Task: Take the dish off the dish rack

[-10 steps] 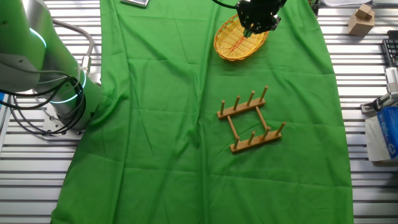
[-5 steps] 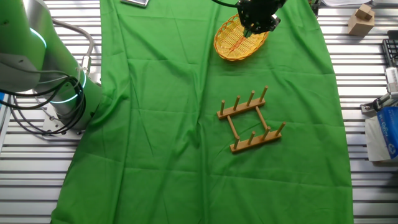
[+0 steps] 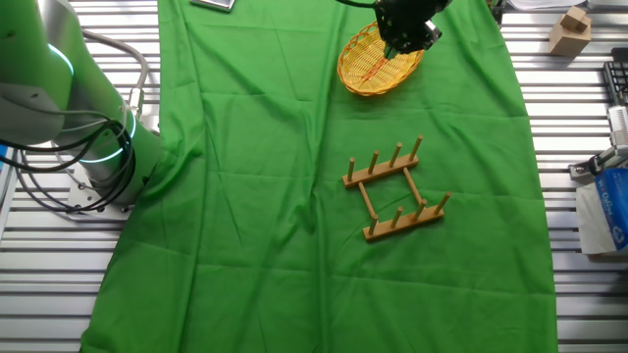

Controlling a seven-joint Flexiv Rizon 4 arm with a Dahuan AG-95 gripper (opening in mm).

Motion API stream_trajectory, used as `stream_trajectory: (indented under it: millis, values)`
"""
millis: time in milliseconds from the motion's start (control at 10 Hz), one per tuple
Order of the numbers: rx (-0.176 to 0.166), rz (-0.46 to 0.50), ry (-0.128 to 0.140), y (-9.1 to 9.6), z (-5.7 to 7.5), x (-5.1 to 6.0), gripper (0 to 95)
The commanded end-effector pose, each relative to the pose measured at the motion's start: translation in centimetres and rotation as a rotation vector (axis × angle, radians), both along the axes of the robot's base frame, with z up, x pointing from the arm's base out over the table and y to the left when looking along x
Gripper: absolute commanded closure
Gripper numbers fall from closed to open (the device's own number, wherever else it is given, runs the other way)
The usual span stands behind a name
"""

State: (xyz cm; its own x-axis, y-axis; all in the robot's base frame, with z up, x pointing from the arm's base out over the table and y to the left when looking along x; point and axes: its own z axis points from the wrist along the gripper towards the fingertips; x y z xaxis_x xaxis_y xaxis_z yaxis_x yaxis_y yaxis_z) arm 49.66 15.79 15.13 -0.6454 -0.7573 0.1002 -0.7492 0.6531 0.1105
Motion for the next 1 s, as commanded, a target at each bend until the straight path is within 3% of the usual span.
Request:
stream_trajectory:
  millis: [100,300,500,900,1000]
  values:
    - [-0.002,-0.014,0.000,-0.1,0.1,0.3,95.0]
    - [0.003,-0.014,0.004,-0.6,0.2,1.2,95.0]
    - [0.008,0.016,0.024,-2.9,-0.3,3.8,95.0]
    - [0.027,0.089,0.032,-7.1,-1.0,7.1,95.0]
    - [0.022,0.106,0.033,-7.6,-0.9,7.5,95.0]
